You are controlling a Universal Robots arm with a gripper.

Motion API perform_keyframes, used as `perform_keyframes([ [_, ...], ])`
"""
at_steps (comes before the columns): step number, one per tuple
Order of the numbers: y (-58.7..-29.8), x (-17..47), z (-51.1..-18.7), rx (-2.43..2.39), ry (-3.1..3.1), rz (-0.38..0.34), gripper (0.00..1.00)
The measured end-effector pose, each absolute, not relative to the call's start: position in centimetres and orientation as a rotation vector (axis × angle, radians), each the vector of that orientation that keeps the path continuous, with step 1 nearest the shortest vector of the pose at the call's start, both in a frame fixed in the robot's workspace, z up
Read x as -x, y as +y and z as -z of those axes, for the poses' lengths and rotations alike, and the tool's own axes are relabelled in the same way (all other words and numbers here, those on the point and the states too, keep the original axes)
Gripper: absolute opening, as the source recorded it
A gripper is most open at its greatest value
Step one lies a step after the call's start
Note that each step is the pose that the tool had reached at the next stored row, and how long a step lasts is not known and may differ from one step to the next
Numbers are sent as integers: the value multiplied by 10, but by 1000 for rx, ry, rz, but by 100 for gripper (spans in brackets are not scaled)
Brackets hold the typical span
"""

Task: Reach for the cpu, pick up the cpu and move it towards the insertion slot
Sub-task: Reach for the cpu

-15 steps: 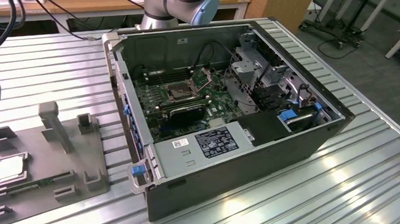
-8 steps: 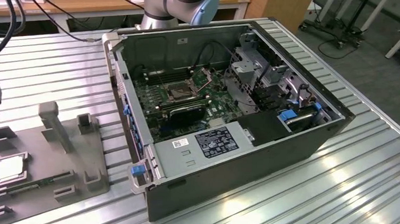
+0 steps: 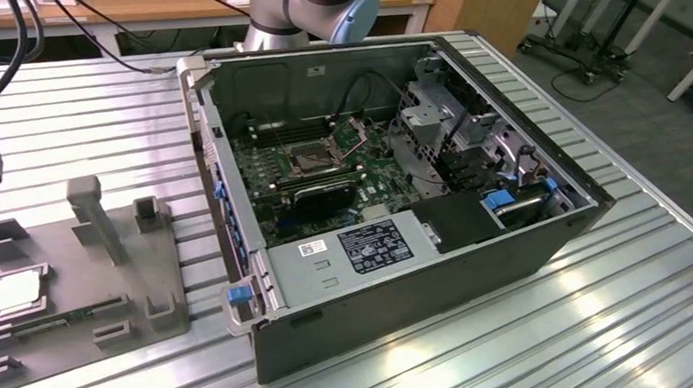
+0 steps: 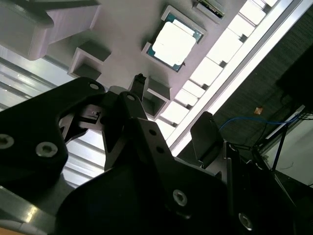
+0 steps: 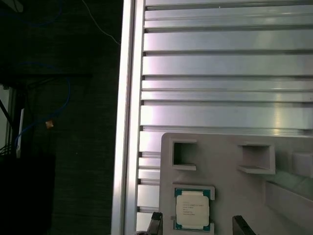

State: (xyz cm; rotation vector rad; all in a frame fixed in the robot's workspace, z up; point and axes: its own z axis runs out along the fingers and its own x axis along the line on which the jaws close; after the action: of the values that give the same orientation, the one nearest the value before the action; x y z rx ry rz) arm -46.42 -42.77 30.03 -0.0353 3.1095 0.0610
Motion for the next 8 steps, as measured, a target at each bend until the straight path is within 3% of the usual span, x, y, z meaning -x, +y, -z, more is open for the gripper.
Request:
perform_keyframes([
  [8, -428, 465, -300, 35, 3110, -61, 65],
])
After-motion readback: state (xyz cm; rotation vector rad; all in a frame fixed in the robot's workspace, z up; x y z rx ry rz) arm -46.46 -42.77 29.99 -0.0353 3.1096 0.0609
